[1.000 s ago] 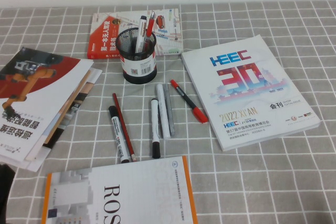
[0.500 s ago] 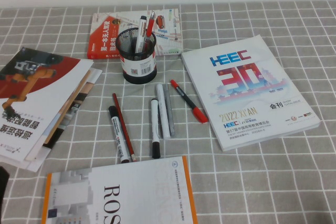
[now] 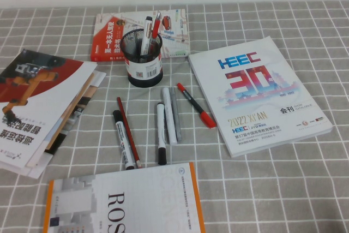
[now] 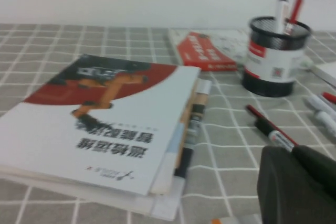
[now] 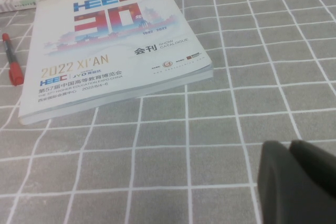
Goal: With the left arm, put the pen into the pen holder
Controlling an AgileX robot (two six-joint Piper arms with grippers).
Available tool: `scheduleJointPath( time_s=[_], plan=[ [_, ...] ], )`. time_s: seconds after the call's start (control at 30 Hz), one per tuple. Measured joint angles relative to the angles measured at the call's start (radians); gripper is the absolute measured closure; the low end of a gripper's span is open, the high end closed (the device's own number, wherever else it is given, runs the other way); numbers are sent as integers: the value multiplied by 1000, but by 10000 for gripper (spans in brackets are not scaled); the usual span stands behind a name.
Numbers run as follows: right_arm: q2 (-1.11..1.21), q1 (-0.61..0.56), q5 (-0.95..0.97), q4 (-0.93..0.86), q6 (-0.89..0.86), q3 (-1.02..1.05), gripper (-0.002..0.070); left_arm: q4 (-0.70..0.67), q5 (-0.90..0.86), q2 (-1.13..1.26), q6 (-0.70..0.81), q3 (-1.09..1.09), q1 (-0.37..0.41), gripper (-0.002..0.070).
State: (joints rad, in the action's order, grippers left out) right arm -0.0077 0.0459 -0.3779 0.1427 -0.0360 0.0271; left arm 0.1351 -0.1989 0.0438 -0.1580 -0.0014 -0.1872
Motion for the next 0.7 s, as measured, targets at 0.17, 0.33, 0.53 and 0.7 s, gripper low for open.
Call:
scheduleJointPath(
  time_s=[0.17,0.33,0.53,0.7],
  plan=[
    [0,0,0,0,0,0,688,-111,3,-50,62,24,99,675],
    [0,0,0,0,0,0,689,-175,-30,-53,172,26,129,675],
    [0,0,0,0,0,0,689,-184,-151,-55,209,26,133,675],
    [0,0,0,0,0,0,689,-184,-178,-55,209,26,133,675]
  ],
)
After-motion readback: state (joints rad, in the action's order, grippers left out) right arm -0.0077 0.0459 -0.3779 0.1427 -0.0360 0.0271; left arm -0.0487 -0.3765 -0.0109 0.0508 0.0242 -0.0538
